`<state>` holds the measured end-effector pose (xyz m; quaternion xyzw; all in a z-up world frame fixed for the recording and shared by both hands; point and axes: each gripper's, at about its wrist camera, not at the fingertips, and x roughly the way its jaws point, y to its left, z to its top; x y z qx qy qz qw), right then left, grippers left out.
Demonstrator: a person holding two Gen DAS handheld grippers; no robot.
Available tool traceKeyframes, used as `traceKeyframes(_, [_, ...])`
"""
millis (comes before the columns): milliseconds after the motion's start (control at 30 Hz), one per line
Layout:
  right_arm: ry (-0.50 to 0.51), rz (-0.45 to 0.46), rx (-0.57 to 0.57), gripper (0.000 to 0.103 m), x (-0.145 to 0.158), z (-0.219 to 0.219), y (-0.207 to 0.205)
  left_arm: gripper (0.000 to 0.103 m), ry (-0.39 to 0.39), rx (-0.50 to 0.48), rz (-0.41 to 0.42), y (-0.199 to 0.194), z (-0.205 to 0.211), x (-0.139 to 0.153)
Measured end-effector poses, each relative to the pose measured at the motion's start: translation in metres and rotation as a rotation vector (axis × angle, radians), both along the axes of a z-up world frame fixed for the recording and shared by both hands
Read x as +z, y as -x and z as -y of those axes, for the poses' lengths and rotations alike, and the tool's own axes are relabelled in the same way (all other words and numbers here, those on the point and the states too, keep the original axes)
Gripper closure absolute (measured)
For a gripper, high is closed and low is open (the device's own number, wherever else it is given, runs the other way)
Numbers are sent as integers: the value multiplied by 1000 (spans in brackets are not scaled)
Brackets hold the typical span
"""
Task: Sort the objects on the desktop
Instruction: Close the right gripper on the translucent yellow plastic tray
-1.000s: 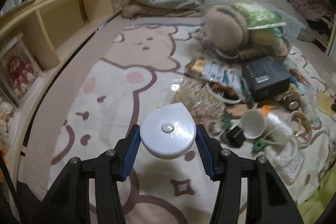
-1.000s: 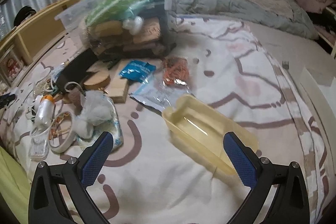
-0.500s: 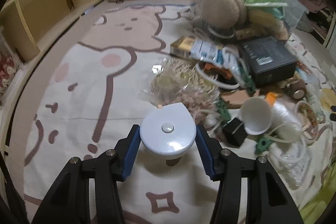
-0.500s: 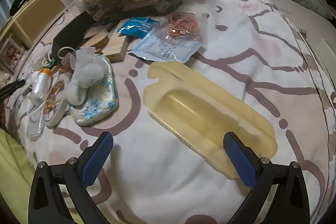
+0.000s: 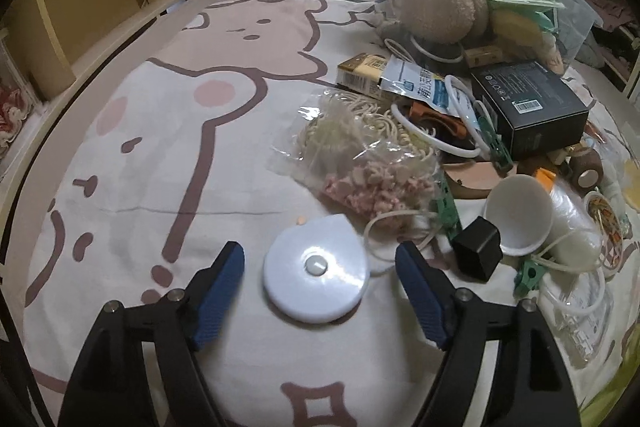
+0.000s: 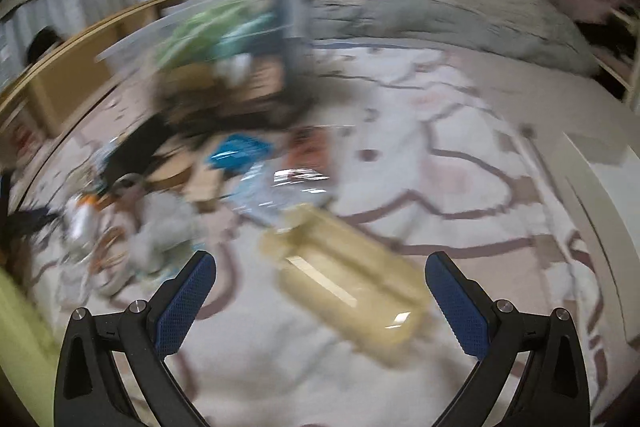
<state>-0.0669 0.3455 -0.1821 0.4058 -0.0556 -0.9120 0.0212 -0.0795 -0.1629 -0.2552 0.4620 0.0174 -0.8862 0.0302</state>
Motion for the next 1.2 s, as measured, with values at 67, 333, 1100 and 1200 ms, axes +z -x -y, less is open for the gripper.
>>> traceKeyframes(67, [25,20,-43,0,-5,-18,4,25,-5,-10,9,2,-2,-3])
traceKeyframes(333, [149,127,-3,0,-46,-30,26,25,-57,-9,11,2,1,-4])
traceKeyframes(1100, [17,186,350,13,-37,68,0,25,-84,-63,41,-2,-6,-6])
traceKeyframes(1200, [-26,215,301,22,-45,73,9,25,-78,-67,39,-1,-6,-7])
